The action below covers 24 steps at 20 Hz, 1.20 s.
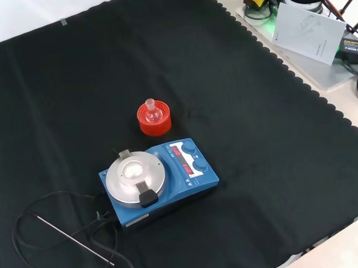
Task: Pick up the round-bottom flask.
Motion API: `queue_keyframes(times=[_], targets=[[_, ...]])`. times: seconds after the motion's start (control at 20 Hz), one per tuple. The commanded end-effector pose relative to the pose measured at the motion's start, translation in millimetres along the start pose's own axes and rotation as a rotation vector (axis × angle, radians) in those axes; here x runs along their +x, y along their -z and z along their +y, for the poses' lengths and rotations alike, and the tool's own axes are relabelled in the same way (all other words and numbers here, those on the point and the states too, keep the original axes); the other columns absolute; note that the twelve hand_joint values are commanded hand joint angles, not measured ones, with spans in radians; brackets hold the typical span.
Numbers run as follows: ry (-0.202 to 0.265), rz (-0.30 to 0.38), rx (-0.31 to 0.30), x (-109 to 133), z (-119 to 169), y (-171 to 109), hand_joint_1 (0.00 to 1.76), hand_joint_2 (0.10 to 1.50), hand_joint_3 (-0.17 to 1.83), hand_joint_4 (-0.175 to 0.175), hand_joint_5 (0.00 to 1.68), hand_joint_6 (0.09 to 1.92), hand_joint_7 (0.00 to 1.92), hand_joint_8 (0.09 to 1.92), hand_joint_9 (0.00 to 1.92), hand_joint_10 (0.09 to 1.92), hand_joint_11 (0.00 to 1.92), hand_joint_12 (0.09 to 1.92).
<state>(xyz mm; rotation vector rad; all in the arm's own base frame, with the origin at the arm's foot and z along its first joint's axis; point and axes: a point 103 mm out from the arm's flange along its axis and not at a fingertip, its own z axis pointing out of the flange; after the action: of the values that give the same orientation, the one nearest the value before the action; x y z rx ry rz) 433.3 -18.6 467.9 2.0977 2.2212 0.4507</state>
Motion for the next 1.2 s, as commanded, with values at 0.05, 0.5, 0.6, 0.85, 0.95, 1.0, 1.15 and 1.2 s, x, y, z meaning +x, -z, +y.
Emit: queue_keyframes(times=[0.05,0.5,0.6,0.85,0.95,1.0,1.15,1.2], targets=[[0.008,0.026,0.001,2.5,2.8,-4.1,0.82,0.42,0.83,-0.147,0.27,0.72,0.44,0.89,0.45,0.94,0.06,1.53],[0.049,0.053,0.057,7.5,7.9,-28.0,0.82,0.41,0.83,-0.15,0.27,0.75,0.46,0.88,0.49,0.92,0.09,1.52],[0.064,0.057,0.071,9.7,10.8,-34.5,0.81,0.41,0.83,-0.15,0.27,0.76,0.46,0.88,0.48,0.92,0.09,1.51],[0.093,0.11,0.079,13.5,15.1,-51.8,0.81,0.41,0.83,-0.151,0.27,0.76,0.46,0.88,0.47,0.91,0.08,1.51],[0.101,0.121,0.081,13.7,16.8,-56.5,0.81,0.41,0.83,-0.151,0.27,0.76,0.47,0.89,0.48,0.91,0.08,1.51],[0.104,0.125,0.082,13.9,17.6,-59.0,0.81,0.41,0.83,-0.151,0.27,0.76,0.47,0.89,0.48,0.91,0.08,1.51],[0.105,0.127,0.083,13.4,18.4,-64.2,0.81,0.41,0.83,-0.151,0.27,0.77,0.47,0.89,0.48,0.92,0.08,1.51],[0.104,0.128,0.084,13.1,18.4,-65.4,0.81,0.41,0.83,-0.151,0.27,0.77,0.48,0.89,0.48,0.92,0.08,1.51]])
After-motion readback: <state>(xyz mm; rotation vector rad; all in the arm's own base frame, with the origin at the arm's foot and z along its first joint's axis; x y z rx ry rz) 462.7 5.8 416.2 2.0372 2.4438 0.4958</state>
